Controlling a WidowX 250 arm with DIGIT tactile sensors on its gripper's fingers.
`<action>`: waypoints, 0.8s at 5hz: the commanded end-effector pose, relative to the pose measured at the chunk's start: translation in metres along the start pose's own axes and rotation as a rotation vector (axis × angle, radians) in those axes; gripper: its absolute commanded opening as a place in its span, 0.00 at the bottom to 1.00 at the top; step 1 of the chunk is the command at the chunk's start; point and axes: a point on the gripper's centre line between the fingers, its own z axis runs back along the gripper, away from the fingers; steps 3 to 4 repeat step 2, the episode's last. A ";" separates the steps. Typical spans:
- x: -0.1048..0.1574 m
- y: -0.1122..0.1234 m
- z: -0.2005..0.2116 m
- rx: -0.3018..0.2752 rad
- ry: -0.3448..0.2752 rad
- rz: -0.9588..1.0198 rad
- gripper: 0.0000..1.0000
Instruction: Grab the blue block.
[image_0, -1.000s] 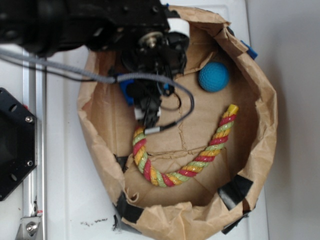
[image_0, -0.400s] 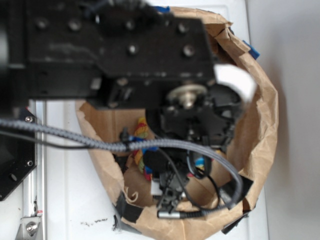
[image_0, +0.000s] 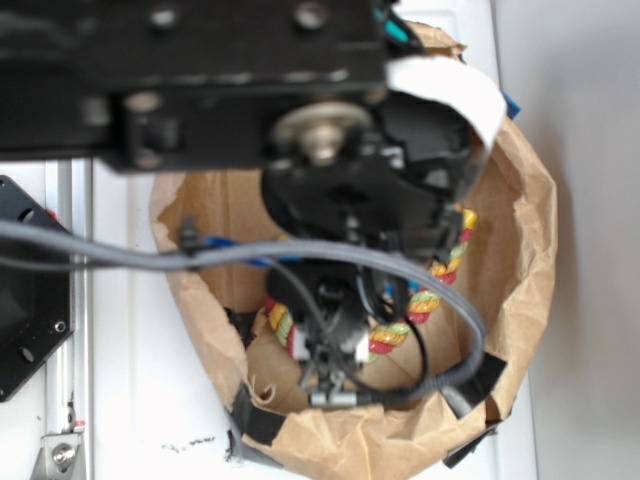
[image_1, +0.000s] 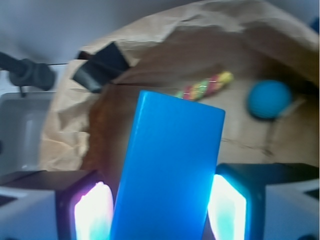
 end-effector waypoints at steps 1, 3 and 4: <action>-0.012 0.016 0.037 0.054 -0.020 0.075 0.00; -0.012 0.012 0.037 0.045 0.008 0.073 0.00; -0.012 0.012 0.037 0.045 0.008 0.073 0.00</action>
